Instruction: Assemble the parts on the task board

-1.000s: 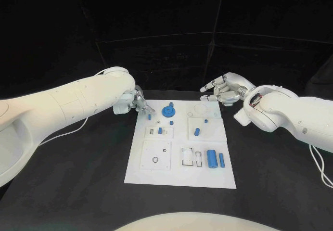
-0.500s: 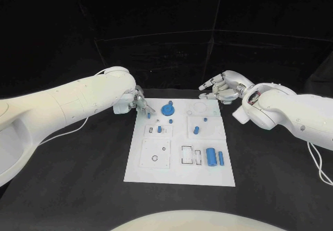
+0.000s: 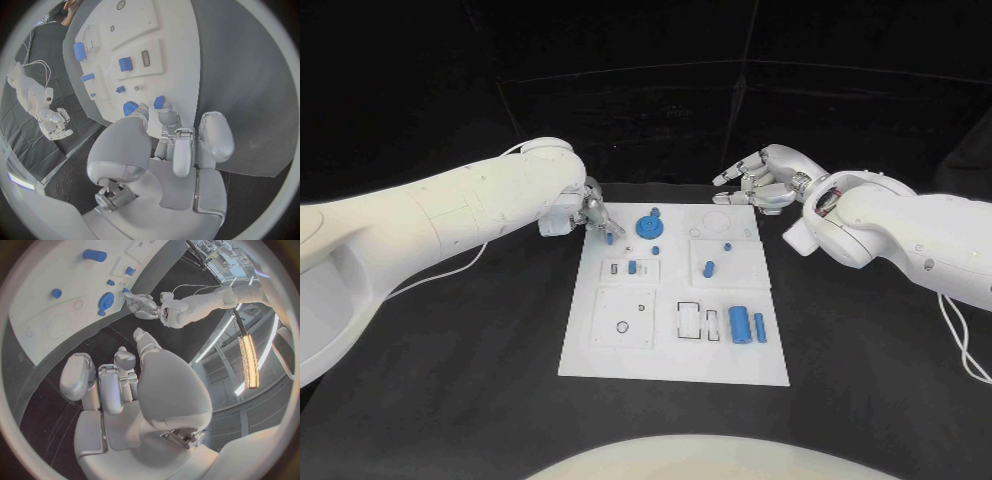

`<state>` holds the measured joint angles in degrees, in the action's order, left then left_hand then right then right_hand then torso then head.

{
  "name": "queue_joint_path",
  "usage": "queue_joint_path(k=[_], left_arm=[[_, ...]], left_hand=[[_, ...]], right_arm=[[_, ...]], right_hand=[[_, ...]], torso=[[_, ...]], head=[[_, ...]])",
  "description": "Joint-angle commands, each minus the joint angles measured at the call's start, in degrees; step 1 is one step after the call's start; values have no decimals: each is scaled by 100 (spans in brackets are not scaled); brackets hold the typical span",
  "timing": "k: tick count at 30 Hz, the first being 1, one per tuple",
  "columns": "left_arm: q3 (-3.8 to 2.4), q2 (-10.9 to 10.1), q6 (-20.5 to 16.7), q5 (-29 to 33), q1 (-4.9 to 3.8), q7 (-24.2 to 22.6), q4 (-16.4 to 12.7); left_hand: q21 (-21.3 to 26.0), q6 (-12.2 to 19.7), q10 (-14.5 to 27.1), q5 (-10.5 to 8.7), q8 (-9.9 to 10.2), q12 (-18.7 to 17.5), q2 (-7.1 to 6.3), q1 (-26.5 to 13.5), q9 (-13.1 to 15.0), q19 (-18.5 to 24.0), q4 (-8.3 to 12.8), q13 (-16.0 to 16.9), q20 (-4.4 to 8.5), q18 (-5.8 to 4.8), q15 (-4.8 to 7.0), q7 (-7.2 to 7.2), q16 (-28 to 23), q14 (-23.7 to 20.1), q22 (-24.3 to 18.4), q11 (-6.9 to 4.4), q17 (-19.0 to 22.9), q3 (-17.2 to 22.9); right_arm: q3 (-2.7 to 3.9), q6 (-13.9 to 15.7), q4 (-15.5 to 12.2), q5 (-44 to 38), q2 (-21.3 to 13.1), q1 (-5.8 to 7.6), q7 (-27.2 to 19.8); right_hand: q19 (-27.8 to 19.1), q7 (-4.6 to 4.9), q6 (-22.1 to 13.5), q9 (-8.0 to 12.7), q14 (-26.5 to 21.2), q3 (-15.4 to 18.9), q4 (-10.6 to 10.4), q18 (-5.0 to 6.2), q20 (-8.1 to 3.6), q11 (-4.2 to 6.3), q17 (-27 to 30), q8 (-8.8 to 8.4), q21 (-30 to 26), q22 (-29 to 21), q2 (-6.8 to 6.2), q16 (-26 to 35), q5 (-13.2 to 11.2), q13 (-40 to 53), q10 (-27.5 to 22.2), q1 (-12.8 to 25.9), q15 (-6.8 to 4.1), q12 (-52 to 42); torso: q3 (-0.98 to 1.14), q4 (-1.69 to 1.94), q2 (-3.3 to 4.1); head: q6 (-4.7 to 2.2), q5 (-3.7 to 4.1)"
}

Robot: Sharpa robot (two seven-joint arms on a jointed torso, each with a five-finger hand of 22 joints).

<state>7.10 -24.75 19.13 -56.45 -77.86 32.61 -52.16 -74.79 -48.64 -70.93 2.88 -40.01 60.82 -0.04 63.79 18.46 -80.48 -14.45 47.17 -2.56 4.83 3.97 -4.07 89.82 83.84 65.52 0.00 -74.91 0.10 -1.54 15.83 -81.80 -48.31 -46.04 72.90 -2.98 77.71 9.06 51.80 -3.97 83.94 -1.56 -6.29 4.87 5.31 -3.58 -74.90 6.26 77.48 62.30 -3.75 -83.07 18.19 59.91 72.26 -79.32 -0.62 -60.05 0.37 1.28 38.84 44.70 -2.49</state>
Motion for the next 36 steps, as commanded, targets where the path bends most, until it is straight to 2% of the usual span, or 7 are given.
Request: queue_joint_path(k=[1,16,26,31,33,36], left_arm=[[-1,11,71,-34,-7,-50,5],[0,18,117,-34,-1,-82,21],[0,13,-33,-30,4,-176,14],[0,-14,-146,25,6,-263,-7],[0,-36,-189,37,7,-296,-28],[0,-89,-281,70,9,-353,-83]], left_hand=[[-22,-44,-19,-11,-32,22,-2,93,-12,-5,13,0,15,11,-10,14,18,616,2,-30,-1509,-34],[-23,-71,-19,-11,-60,32,274,596,-55,-13,323,-29,23,7,-4,24,18,616,25,-42,-1509,84],[-30,-57,-27,-12,-44,34,629,1015,-92,-20,596,-31,43,4,24,73,18,616,47,-87,-1509,451],[-36,-13,-41,-8,-20,34,786,1369,-117,-27,882,-14,69,2,54,105,18,616,63,-124,-1509,852],[-39,3,-38,-7,-15,22,790,1463,-123,-30,992,-18,76,0,57,100,18,616,71,-120,-1509,1032],[-39,-5,-63,-8,-39,5,667,1341,-128,-33,1085,-36,73,-3,36,64,18,616,79,-84,-1509,1433]], right_arm=[[4,27,-5,-11,4,11,-29],[4,20,1,-11,13,11,-31],[4,14,0,-11,11,11,-30],[4,4,-2,-11,8,11,-27],[4,0,-2,-11,8,11,-26],[4,-6,0,-11,8,11,-25]], right_hand=[[-14,-8,-23,0,337,6,16,49,2,-13,-372,26,-25,-3,47,8,31,-8,-24,3,-10,-21],[-14,-8,-23,0,337,6,16,49,2,-13,-372,26,-25,-3,47,8,31,-8,-24,3,-10,-21],[-13,-8,-23,0,337,3,20,49,2,-13,-371,27,-24,-2,49,9,36,-11,-26,-3,-10,-20],[-15,-8,-23,0,337,0,23,50,2,-13,-371,28,-27,-6,52,10,45,-11,-26,-9,-11,-22],[-15,-8,-23,0,337,-1,24,50,1,-13,-372,28,-27,-7,53,9,49,-13,-27,-11,-11,-21],[-15,-8,-23,0,337,-3,27,50,1,-13,-373,29,-27,-7,56,10,60,-13,-27,-15,-11,-22]], torso=[[-1,-4,0],[-2,-1,0],[-1,-3,-3],[3,5,-5],[2,5,-7],[3,6,-10]], head=[[-3,7],[10,-8],[28,-13],[27,-13],[27,-14],[23,-19]])
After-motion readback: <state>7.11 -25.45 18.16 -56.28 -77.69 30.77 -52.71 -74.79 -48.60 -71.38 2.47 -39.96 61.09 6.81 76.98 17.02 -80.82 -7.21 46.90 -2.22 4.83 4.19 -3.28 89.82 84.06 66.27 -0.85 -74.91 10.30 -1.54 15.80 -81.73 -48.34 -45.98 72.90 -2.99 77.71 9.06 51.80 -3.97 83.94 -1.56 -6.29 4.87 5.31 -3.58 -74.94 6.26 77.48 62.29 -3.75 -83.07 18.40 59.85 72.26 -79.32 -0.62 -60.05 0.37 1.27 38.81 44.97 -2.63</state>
